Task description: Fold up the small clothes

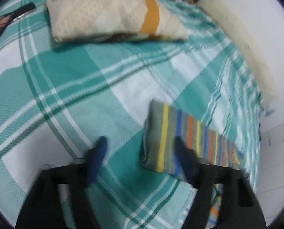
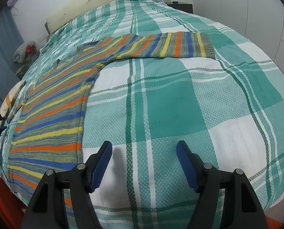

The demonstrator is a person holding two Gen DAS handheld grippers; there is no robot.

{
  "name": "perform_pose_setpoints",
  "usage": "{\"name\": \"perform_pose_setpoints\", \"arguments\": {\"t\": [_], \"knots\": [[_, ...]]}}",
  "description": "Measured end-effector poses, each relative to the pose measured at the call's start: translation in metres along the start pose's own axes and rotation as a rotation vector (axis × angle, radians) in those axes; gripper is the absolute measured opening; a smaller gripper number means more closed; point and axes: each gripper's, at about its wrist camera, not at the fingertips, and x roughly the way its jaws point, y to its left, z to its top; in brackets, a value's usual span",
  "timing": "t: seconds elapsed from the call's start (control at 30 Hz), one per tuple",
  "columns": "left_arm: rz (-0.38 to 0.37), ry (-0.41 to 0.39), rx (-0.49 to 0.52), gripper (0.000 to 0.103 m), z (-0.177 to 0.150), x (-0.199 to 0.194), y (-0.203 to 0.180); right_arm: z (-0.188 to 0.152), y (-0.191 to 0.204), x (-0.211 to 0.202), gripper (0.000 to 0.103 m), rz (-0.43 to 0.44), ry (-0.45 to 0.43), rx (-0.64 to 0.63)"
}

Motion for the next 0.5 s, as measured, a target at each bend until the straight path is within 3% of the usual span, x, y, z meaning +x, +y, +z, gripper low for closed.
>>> {"name": "perform_pose_setpoints", "arguments": {"t": [0.07, 0.1, 0.17, 0.2, 0.23, 0.33, 0.43, 0.5], "knots": [[0.0, 0.021, 0.033, 0.078, 0.001, 0.007, -0.004, 0.0, 0.0, 0.002, 0.069, -0.002, 0.007, 0.0], [0.0, 0.048, 0.055, 0.073, 0.0, 0.014, -0.009, 0.0, 0.001, 0.003, 0.069, -0.004, 0.009, 0.0], [0.002, 0.103, 0.127, 0.052, -0.005, 0.028, -0.025, 0.001, 0.002, 0.005, 0.07, -0.007, 0.01, -0.004], [0.018, 0.118, 0.166, 0.013, -0.009, 0.034, -0.032, 0.001, 0.003, 0.005, 0.069, -0.009, 0.01, -0.007], [0.075, 0.131, 0.221, 0.0, -0.014, 0.04, -0.042, 0.0, 0.004, 0.005, 0.07, -0.014, 0.01, -0.01], [0.251, 0.051, 0.267, 0.0, -0.023, 0.037, -0.046, 0.0, 0.005, 0.006, 0.069, -0.017, 0.011, -0.013], [0.32, 0.022, 0.229, 0.0, -0.023, 0.036, -0.037, -0.001, 0.003, 0.006, 0.069, -0.019, 0.012, -0.01], [0.352, 0.018, 0.266, 0.0, -0.027, 0.04, -0.039, 0.0, 0.002, 0.006, 0.069, -0.021, 0.014, -0.008]]}}
